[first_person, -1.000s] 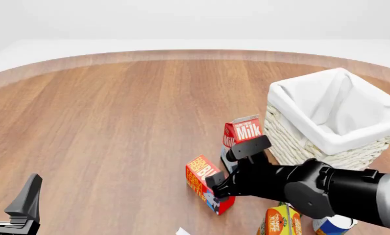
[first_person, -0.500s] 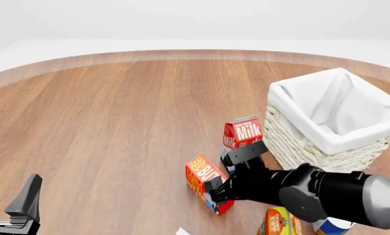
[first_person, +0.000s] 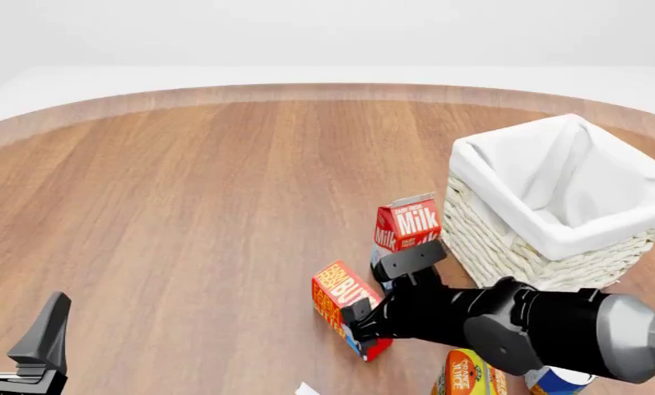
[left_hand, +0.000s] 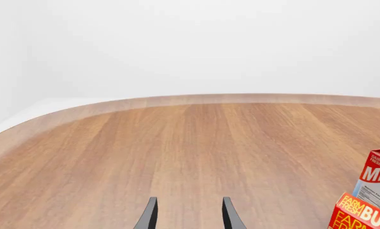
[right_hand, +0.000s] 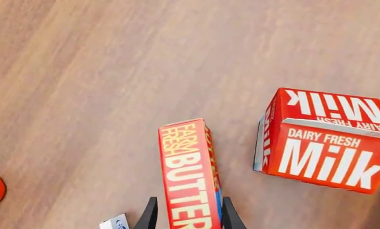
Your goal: Pick up the cream cheese box and the butter, and put them in the basket.
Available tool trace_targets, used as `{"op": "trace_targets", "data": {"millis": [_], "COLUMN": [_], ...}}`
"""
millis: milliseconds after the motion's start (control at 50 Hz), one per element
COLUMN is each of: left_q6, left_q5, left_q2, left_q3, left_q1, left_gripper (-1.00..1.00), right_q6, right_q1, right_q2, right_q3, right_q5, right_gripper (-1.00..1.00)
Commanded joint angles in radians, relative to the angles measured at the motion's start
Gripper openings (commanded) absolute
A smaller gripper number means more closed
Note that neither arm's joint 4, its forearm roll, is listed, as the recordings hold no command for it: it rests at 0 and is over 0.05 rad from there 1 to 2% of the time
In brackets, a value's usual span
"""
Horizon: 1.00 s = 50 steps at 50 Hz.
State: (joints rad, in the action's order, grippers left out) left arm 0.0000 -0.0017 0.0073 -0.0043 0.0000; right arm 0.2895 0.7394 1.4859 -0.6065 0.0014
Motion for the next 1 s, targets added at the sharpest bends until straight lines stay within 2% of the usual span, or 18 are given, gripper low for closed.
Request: {"op": "trace_targets", "data": {"millis": [20,700,720,1000], "left_q6": [0.000,0.000,0.000,0.000], "left_q5": [0.000,0.000,0.000,0.000], "left_q2": [0.000,0.000,0.000,0.000], "left_q3": [0.000,0.000,0.000,0.000], "left_q1": [0.000,0.000,0.000,0.000], "left_gripper": [1.00,1.00,1.00,1.00], "right_q6": [0.007,0.030,0.029,0.022], "right_q1": [0.001,0.001,-0.004,-0.004], "right_q2": [0.023,0.092,0.092,0.060], "right_q3": [0.004,0.024,0.022,0.011], "right_q5": [-0.022,-0.102,-0.100,-0.067], "right_gripper": [1.00,1.00,-1.00,-1.00]}}
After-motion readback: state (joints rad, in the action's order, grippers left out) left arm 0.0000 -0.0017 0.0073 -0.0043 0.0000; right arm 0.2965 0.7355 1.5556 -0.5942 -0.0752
